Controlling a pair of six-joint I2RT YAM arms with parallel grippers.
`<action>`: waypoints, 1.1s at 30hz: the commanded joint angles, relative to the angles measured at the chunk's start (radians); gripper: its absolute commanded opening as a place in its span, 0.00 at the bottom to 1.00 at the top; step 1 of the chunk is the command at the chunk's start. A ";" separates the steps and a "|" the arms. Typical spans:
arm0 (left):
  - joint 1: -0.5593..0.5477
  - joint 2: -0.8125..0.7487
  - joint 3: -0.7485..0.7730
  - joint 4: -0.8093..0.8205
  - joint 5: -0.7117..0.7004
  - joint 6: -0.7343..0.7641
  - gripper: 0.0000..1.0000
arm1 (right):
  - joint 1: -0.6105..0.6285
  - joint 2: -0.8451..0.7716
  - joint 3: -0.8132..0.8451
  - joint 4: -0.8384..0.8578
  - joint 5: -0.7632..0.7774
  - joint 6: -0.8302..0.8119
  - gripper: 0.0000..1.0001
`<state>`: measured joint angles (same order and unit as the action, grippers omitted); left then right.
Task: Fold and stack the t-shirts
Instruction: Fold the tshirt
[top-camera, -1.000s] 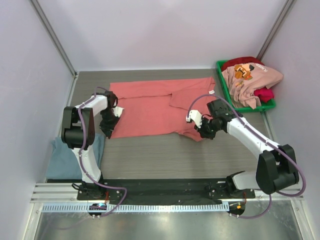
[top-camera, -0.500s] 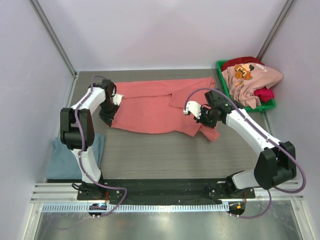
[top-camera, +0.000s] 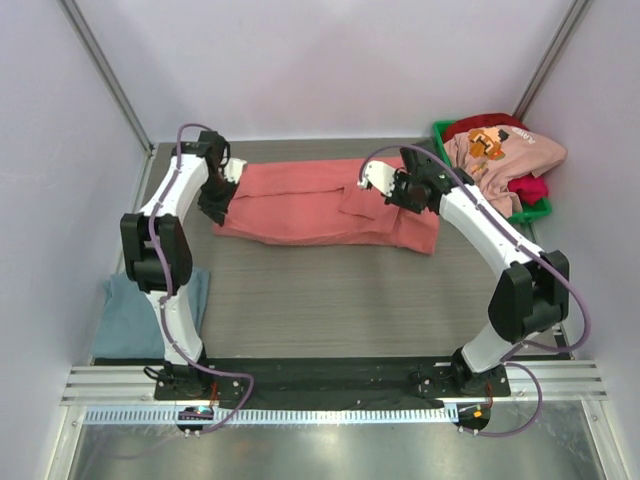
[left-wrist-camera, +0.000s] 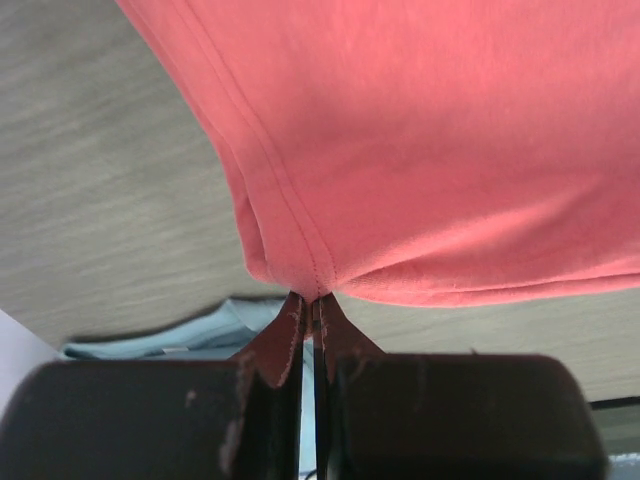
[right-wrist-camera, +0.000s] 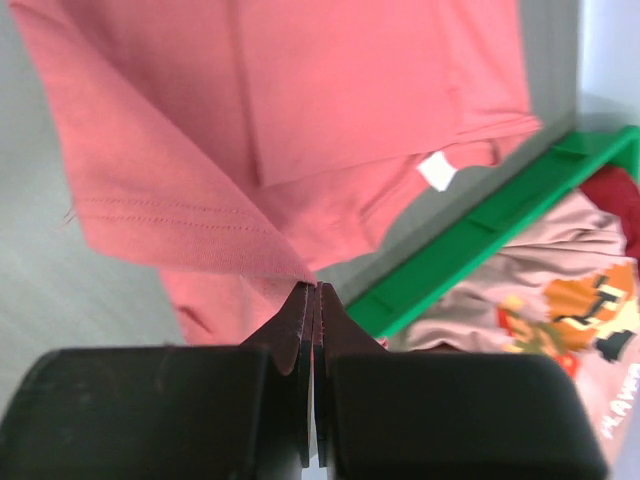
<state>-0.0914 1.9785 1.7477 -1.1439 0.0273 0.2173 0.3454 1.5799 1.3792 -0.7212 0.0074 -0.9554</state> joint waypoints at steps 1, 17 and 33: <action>0.002 0.066 0.097 -0.050 0.000 0.014 0.00 | 0.001 0.054 0.104 0.083 0.072 0.007 0.01; 0.028 0.361 0.568 -0.134 -0.096 0.025 0.00 | -0.057 0.411 0.475 0.190 0.152 0.047 0.01; 0.010 0.315 0.598 -0.040 -0.213 -0.030 0.53 | -0.048 0.498 0.669 0.259 0.253 0.271 0.38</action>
<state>-0.0727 2.4454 2.3775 -1.2274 -0.1829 0.2028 0.2920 2.2604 2.0617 -0.5110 0.2249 -0.7856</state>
